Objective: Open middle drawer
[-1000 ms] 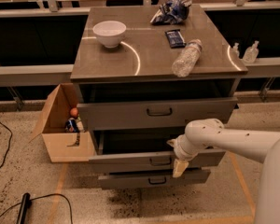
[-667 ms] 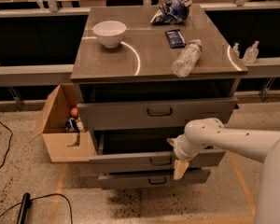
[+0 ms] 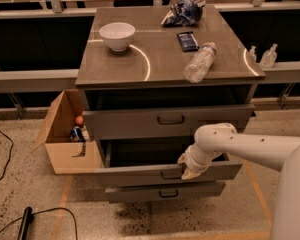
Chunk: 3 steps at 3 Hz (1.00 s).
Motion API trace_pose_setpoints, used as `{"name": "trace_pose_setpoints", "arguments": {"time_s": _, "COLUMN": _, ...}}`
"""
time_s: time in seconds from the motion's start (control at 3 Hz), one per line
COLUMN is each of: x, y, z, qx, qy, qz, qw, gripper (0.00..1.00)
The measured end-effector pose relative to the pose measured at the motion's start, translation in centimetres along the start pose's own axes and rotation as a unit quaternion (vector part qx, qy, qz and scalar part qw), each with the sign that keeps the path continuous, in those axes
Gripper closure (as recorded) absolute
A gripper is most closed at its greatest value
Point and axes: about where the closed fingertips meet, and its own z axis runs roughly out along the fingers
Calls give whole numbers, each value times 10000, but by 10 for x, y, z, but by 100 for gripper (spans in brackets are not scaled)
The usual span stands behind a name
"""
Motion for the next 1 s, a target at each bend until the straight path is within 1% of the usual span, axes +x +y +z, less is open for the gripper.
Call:
{"name": "trace_pose_setpoints", "arguments": {"time_s": 0.33, "x": -6, "y": 14, "z": -19, "qx": -338, "qy": 75, "qz": -56, "qw": 9994, "gripper": 68}}
{"name": "trace_pose_setpoints", "arguments": {"time_s": 0.67, "x": -5, "y": 35, "z": -40, "qx": -721, "qy": 220, "qz": 84, "qw": 9971, "gripper": 45}}
{"name": "trace_pose_setpoints", "arguments": {"time_s": 1.0, "x": 0, "y": 42, "z": -57, "qx": -714, "qy": 445, "qz": 300, "qw": 9960, "gripper": 21}}
